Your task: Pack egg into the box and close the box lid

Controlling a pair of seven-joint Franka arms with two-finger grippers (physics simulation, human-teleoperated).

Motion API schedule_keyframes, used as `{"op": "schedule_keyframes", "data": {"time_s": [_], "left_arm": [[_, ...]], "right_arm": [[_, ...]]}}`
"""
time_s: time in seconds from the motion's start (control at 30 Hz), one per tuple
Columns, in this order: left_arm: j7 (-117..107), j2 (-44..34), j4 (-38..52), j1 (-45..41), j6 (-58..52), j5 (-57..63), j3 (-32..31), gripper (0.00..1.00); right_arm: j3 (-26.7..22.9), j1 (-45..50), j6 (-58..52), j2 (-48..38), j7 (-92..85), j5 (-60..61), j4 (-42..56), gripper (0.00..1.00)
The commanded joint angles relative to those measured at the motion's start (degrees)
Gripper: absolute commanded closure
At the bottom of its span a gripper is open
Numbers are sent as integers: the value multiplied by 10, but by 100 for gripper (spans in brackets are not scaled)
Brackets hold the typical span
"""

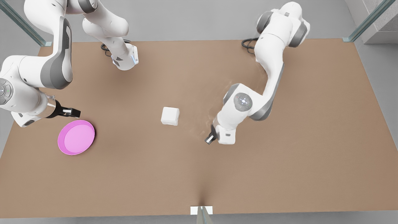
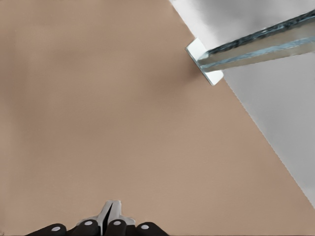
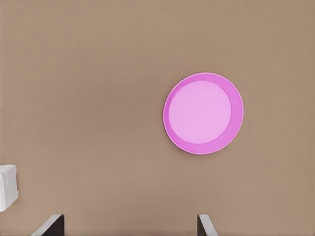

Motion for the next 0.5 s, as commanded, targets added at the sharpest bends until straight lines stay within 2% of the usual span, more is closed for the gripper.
{"op": "schedule_keyframes", "data": {"time_s": [0.0, 0.1, 0.17, 0.2, 0.47], "left_arm": [[625, -15, 36, 128, -379, 60, 2, 0], [742, -182, 43, 111, -474, 166, 0, 0], [869, -362, -153, 125, -416, 166, 0, 0], [872, -396, -222, 123, -369, 161, 0, 0], [873, -395, -225, 124, -371, 151, -2, 0]], "right_arm": [[0, 0, 0, -1, -24, 0, 1, 0], [0, 1, 0, -1, -24, -1, 0, 0], [0, 1, 0, -1, -22, -1, 0, 0], [1, 3, -9, -1, -22, -1, -3, 0], [1, 8, -16, 6, -24, 0, 0, 0]]}}
